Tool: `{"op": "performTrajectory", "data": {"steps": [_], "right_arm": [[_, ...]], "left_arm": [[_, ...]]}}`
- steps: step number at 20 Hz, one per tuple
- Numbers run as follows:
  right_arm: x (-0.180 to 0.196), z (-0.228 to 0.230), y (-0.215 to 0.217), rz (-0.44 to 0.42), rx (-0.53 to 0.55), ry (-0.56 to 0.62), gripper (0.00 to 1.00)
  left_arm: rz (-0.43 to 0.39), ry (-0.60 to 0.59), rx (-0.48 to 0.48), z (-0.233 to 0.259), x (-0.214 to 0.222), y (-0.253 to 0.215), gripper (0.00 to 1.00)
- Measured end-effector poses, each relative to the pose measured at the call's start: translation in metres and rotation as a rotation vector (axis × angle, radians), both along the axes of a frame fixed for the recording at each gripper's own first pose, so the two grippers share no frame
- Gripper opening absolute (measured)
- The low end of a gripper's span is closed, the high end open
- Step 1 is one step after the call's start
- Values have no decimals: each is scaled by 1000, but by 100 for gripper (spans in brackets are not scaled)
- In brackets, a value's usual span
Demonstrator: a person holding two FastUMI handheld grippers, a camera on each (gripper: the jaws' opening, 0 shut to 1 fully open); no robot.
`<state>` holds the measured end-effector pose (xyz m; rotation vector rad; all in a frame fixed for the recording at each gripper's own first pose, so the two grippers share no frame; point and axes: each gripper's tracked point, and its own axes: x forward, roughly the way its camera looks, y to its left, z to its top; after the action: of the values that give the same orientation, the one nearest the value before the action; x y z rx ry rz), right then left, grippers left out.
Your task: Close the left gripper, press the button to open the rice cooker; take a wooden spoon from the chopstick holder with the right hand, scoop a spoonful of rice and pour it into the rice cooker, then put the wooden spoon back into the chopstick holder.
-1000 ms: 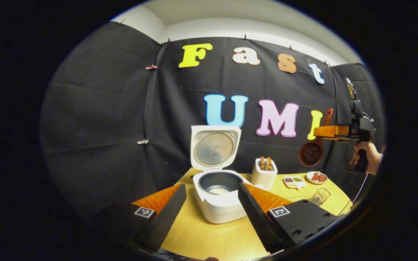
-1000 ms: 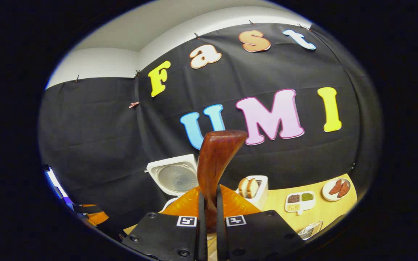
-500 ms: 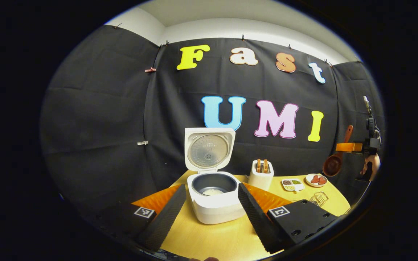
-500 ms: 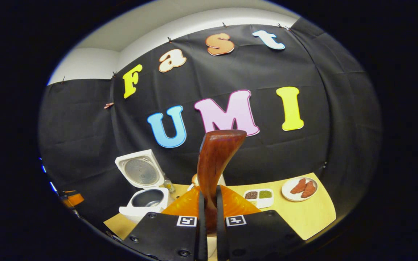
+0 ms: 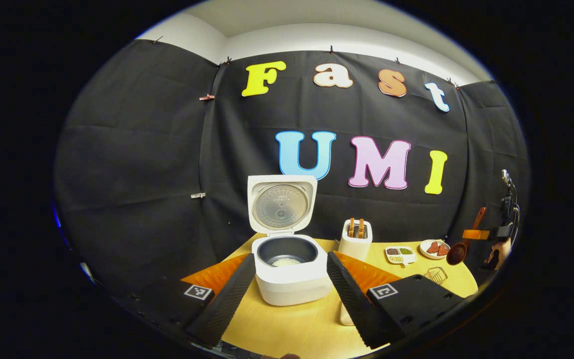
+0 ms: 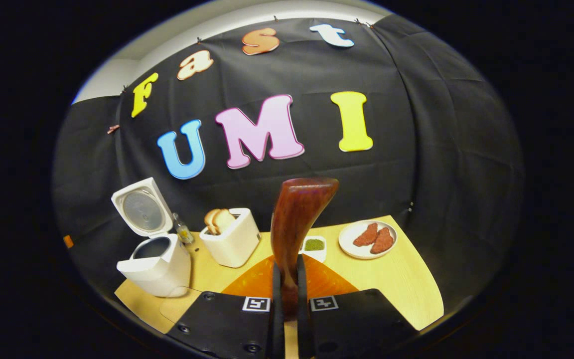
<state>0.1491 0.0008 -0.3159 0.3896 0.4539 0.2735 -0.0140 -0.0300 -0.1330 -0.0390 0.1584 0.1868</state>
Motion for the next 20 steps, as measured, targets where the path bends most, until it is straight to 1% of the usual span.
{"op": "performTrajectory", "data": {"steps": [1,4,7,10,13,15,20], "right_arm": [[1,-16,-1,-3,5,31,14],[4,-54,3,-26,65,117,14],[11,-83,5,-84,118,178,14],[11,-107,8,-128,170,240,14],[10,-126,13,-132,173,277,15],[7,-137,17,-130,158,296,15],[-6,-144,17,-131,118,336,18]], "left_arm": [[7,3,4,1,-2,-3,99],[30,13,-5,2,-6,-8,99],[63,23,-18,3,-10,-8,99],[93,33,-6,1,-19,-1,99],[116,43,-2,0,-27,8,99],[129,47,-2,-1,-31,12,99],[126,45,0,2,-30,14,99]]}}
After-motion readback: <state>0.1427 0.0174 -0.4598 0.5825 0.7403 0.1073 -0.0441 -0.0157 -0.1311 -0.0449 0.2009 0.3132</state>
